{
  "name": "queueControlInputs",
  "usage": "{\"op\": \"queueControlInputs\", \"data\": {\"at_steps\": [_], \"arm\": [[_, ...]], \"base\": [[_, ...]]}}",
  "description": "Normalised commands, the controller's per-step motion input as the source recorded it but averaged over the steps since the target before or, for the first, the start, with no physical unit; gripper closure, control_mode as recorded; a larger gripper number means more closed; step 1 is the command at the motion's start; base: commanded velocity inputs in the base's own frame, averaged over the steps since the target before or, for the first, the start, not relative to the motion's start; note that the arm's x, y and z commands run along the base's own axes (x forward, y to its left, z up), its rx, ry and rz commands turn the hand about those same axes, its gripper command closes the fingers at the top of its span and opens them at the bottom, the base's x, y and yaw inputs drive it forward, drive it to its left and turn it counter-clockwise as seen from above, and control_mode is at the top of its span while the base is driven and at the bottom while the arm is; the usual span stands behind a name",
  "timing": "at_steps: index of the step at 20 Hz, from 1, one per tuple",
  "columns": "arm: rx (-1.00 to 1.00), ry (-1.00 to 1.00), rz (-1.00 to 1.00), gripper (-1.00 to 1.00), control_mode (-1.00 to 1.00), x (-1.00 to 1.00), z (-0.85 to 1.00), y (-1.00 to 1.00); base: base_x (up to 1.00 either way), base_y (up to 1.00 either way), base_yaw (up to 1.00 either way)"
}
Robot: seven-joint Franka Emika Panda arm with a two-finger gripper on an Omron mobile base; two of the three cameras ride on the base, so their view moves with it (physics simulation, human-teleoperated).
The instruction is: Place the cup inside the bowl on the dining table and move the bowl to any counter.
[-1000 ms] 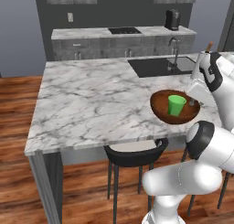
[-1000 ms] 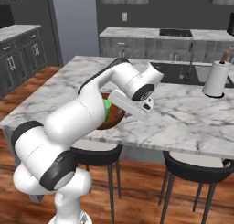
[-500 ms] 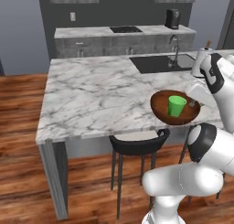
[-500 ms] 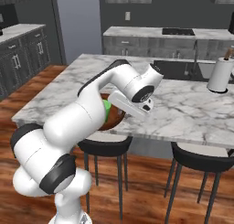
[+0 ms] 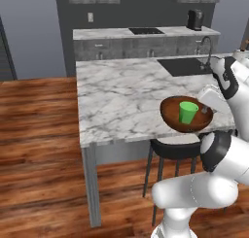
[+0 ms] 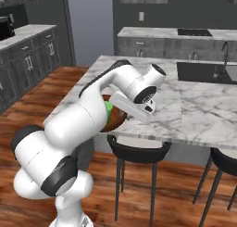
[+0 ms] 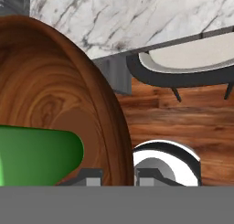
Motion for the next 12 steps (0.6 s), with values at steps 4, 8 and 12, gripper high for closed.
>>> {"op": "queueControlInputs", "data": {"at_steps": [4,8,12], "arm": [[0.0,0.0,0.0,1.0,1.0,0.0,0.0,0.0],[0.0,0.0,0.0,1.0,1.0,0.0,0.0,0.0],[0.0,0.0,0.0,1.0,1.0,0.0,0.0,0.0]], "base": [[-0.01,0.84,0.0],[0.0,0.86,0.0],[0.0,0.85,0.0]]}}
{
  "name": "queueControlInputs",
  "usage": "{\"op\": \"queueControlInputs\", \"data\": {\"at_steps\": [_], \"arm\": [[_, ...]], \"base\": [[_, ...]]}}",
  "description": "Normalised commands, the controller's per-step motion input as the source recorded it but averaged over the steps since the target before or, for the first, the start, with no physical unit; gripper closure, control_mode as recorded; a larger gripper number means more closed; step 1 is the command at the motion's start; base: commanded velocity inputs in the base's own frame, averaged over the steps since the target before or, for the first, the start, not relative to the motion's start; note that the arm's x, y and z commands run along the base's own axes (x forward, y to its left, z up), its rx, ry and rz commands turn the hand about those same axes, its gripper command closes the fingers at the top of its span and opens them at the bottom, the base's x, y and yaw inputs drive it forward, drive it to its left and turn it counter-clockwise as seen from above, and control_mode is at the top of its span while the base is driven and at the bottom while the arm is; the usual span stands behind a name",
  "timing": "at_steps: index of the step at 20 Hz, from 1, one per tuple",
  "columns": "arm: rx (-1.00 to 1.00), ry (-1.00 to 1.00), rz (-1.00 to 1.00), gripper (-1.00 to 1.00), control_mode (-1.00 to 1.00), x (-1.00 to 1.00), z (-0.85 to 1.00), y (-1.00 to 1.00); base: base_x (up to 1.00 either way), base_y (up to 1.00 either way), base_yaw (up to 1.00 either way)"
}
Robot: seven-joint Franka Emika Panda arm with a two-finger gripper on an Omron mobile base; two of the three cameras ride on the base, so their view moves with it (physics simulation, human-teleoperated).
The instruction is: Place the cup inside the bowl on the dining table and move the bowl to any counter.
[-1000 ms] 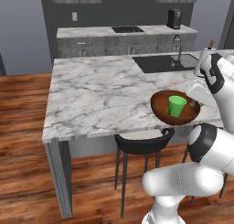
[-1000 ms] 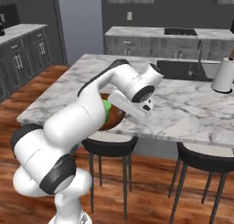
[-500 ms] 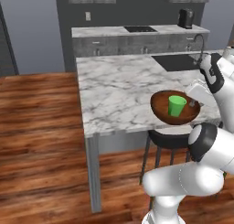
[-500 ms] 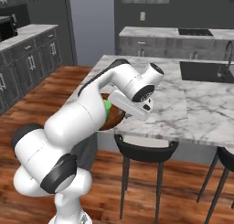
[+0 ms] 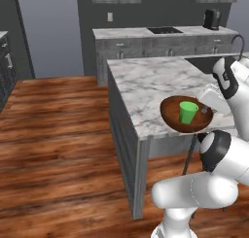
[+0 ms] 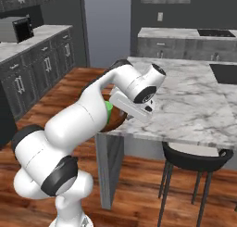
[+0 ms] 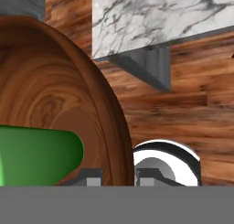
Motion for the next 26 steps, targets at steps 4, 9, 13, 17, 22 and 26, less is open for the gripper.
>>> {"op": "queueControlInputs", "data": {"at_steps": [4,9,13,17,22,26], "arm": [[0.0,0.0,0.0,1.0,1.0,0.0,0.0,0.0],[0.0,0.0,0.0,1.0,1.0,0.0,0.0,0.0],[0.0,0.0,0.0,1.0,1.0,0.0,0.0,0.0],[0.0,0.0,0.0,1.0,1.0,0.0,0.0,0.0],[0.0,0.0,0.0,1.0,1.0,0.0,0.0,0.0],[0.0,0.0,0.0,1.0,1.0,0.0,0.0,0.0]], "base": [[0.0,0.84,0.0],[0.11,0.88,0.0],[0.43,0.87,0.0],[0.66,0.72,0.0],[0.89,0.49,0.0],[0.92,0.44,0.0]]}}
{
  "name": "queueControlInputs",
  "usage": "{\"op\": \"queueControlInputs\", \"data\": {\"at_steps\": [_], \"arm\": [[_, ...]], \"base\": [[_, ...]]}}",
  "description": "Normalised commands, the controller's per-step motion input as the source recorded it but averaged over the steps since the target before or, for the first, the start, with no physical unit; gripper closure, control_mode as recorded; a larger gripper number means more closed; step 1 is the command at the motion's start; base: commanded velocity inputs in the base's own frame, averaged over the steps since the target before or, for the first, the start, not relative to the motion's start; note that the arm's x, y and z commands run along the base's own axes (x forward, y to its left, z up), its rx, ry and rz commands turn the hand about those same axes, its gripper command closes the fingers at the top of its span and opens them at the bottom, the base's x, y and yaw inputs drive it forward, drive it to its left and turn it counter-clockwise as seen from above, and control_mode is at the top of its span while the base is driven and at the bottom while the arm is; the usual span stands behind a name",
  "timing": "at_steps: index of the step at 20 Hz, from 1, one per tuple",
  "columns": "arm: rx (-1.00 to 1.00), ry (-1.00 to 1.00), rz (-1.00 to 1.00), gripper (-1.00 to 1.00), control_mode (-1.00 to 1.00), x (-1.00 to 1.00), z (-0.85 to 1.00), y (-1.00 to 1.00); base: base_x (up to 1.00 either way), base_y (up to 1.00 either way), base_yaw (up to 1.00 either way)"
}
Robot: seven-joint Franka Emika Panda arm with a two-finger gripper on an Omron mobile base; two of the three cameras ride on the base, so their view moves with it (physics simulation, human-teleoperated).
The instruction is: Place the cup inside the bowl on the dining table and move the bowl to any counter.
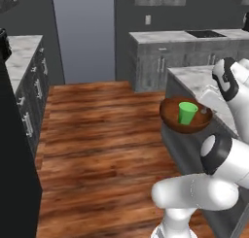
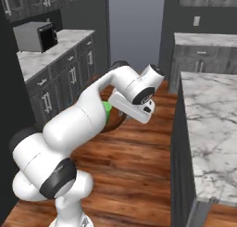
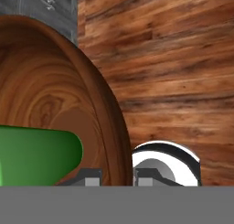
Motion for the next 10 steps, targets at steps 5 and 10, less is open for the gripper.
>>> {"op": "queueControlInputs", "data": {"at_steps": [5,10], "arm": [[0.0,0.0,0.0,1.0,1.0,0.0,0.0,0.0],[0.0,0.0,0.0,1.0,1.0,0.0,0.0,0.0]], "base": [[0.95,0.43,0.0],[0.89,0.51,0.0]]}}
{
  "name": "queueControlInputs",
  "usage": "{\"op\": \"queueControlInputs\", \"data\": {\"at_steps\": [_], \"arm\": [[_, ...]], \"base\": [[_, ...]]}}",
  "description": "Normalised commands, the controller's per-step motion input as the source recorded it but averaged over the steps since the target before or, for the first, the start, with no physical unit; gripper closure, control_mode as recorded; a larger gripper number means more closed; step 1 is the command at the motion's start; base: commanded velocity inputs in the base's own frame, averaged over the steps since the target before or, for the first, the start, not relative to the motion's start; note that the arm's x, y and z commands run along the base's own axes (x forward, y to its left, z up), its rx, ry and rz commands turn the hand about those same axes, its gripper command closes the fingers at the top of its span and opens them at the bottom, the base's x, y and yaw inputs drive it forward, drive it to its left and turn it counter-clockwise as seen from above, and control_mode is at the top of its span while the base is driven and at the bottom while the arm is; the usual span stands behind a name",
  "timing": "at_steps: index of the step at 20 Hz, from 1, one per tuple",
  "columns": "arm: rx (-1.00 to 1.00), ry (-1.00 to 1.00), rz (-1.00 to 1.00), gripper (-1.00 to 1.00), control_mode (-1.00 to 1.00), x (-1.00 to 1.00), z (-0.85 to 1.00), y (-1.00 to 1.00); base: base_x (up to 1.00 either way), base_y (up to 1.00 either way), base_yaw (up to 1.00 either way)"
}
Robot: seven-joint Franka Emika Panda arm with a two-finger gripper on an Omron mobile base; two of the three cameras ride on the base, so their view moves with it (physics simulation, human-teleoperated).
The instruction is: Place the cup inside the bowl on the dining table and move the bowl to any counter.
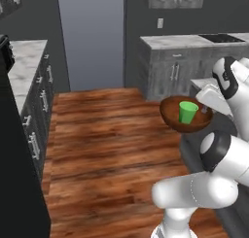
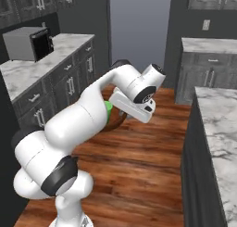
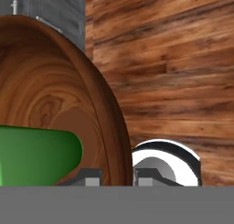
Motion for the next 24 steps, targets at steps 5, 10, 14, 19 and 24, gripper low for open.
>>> {"op": "queueControlInputs", "data": {"at_steps": [5,10,14,19,24], "arm": [[0.0,0.0,0.0,1.0,1.0,0.0,0.0,0.0],[0.0,0.0,0.0,1.0,1.0,0.0,0.0,0.0],[0.0,0.0,0.0,1.0,1.0,0.0,0.0,0.0],[0.0,0.0,0.0,1.0,1.0,0.0,0.0,0.0],[0.0,0.0,0.0,1.0,1.0,0.0,0.0,0.0]], "base": [[0.85,0.51,0.0],[0.89,0.53,0.0],[0.94,0.54,0.0],[0.88,0.5,0.0],[0.91,0.48,0.0]]}}
